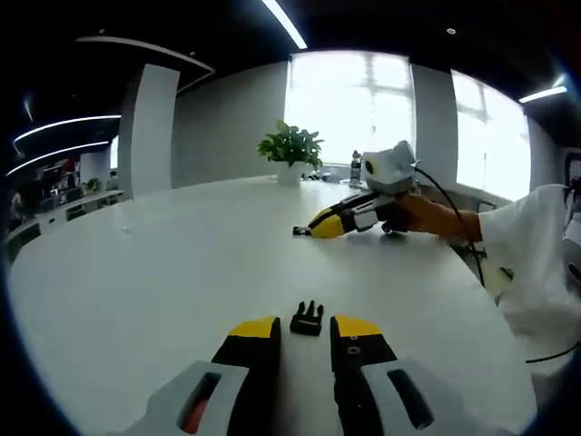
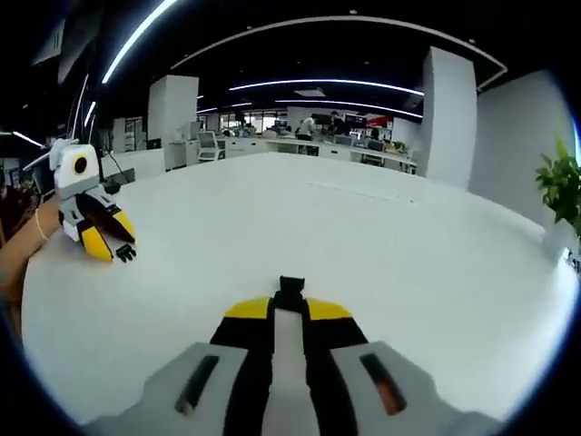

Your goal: Snap the two parts of the plastic buckle together until the buckle closes and remains connected.

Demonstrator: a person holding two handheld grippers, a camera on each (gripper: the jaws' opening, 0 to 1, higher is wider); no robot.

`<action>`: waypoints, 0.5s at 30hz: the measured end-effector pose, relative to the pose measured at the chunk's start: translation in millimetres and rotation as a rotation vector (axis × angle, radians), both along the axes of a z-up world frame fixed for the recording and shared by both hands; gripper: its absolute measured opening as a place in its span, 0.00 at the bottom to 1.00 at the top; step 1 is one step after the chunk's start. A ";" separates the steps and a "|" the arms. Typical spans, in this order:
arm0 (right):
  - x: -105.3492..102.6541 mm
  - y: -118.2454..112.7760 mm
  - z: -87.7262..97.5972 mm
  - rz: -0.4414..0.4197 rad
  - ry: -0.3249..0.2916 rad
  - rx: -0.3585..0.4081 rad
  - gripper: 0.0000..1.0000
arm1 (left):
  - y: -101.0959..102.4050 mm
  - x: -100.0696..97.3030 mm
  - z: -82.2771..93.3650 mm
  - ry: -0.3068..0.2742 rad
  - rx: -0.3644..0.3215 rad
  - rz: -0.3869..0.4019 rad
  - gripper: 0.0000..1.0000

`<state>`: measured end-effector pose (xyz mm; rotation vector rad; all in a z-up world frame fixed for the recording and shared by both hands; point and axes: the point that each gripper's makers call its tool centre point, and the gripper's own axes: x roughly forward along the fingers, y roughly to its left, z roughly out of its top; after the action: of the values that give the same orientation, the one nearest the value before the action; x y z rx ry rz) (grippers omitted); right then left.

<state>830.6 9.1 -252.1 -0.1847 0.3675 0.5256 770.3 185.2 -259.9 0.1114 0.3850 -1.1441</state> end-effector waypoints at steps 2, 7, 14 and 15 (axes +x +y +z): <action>-5.5 6.8 1.1 0.029 -0.015 -0.019 0.12 | 0.0 0.0 0.2 0.000 -0.002 0.001 0.21; -8.5 11.9 0.9 0.037 -0.013 -0.010 0.35 | 0.1 0.6 0.6 0.003 -0.007 0.001 0.21; -11.4 23.1 4.8 0.139 0.010 0.092 0.75 | -0.1 0.6 0.2 0.000 -0.005 0.000 0.21; -10.8 23.0 4.7 0.144 0.010 0.093 0.79 | -0.2 0.2 0.1 0.000 -0.004 -0.001 0.21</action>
<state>819.7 32.0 -247.3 -0.1189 0.3400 0.6842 770.5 184.9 -259.8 0.1081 0.3824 -1.1454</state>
